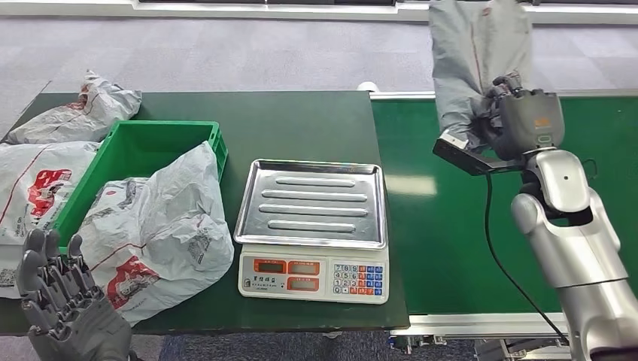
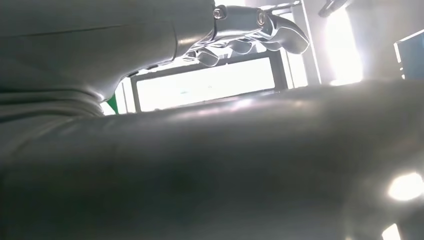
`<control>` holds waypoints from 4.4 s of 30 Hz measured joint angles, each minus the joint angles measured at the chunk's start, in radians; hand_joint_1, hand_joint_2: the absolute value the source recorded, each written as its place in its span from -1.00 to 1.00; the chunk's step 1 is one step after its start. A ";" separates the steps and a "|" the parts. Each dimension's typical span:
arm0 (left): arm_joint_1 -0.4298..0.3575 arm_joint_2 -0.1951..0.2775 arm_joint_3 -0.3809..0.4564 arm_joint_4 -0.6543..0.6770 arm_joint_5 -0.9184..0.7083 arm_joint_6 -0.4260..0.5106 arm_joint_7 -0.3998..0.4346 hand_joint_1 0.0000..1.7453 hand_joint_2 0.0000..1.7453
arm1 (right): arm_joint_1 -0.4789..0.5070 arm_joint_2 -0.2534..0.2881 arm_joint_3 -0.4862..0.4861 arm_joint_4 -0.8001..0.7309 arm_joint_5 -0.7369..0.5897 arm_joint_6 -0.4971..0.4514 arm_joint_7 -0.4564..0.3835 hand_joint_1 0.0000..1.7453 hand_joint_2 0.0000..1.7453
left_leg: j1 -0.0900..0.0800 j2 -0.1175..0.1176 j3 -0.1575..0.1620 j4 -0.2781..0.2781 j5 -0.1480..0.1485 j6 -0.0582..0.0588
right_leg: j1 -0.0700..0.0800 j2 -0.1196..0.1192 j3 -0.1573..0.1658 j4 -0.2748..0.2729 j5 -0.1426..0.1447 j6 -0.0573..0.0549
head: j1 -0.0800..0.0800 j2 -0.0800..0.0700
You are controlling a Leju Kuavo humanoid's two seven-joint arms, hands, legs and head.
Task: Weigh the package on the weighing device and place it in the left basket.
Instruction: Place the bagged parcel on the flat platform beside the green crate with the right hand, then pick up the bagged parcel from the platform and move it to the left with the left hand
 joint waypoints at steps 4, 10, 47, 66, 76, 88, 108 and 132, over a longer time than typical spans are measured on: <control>-0.041 -0.002 -0.001 0.006 0.017 -0.006 0.000 -1.00 -1.00 | -0.187 0.216 0.142 0.196 -0.136 0.030 -0.145 1.00 1.00 | 0.000 0.016 0.006 0.000 0.003 -0.005 | 0.001 0.016 -0.010 0.005 0.005 -0.005 | -0.001 0.000; -0.078 -0.010 -0.001 0.014 0.016 0.001 0.000 -1.00 -1.00 | -0.215 0.504 0.346 0.312 -0.352 0.093 -0.197 1.00 1.00 | 0.006 0.002 0.006 -0.001 0.009 -0.014 | 0.009 0.004 -0.012 0.007 0.002 -0.013 | -0.001 0.000; -0.021 0.008 -0.001 -0.041 0.003 0.059 0.000 -1.00 -1.00 | 0.353 0.194 0.482 -0.215 0.029 -0.110 0.157 1.00 1.00 | 0.004 -0.001 0.002 -0.001 0.008 -0.013 | 0.007 0.001 -0.015 0.005 0.003 -0.014 | 0.000 0.000; -0.035 0.010 0.006 -0.019 -0.031 0.057 0.000 -1.00 -1.00 | 0.486 0.152 0.361 -0.270 0.044 -0.045 0.230 -1.00 -1.00 | 0.004 0.000 0.002 -0.001 0.008 -0.013 | 0.007 0.002 -0.015 0.005 0.003 -0.013 | 0.000 0.000; -0.051 0.001 0.008 0.001 -0.093 0.130 0.000 -1.00 -1.00 | 0.500 0.116 0.275 -0.290 0.040 -0.065 0.217 -1.00 -1.00 | 0.004 0.000 0.002 -0.001 0.008 -0.013 | 0.007 0.001 -0.015 0.005 0.003 -0.013 | 0.000 0.000; -0.115 0.001 0.001 0.053 -0.018 0.203 0.002 -1.00 -1.00 | 0.522 0.050 0.154 -0.453 0.015 -0.136 0.155 -1.00 -1.00 | 0.004 0.000 0.001 -0.001 0.008 -0.013 | 0.006 0.002 -0.015 0.005 0.005 -0.012 | 0.000 0.000; -0.299 0.104 0.002 0.207 -0.594 0.177 0.409 -1.00 1.00 | 0.941 -0.047 -0.269 -0.900 -0.130 -0.388 -0.004 -1.00 1.00 | 0.004 -0.004 -0.001 0.000 0.007 -0.010 | 0.004 -0.003 -0.016 0.004 0.003 -0.009 | 0.000 0.000; -0.819 0.586 -0.166 0.579 -0.350 -0.569 0.502 -1.00 1.00 | 1.094 -0.108 -0.574 -1.006 -0.391 -0.224 -0.090 -1.00 1.00 | 0.004 0.002 -0.001 0.000 0.010 -0.010 | 0.004 0.004 -0.019 0.005 0.007 -0.010 | 0.000 0.000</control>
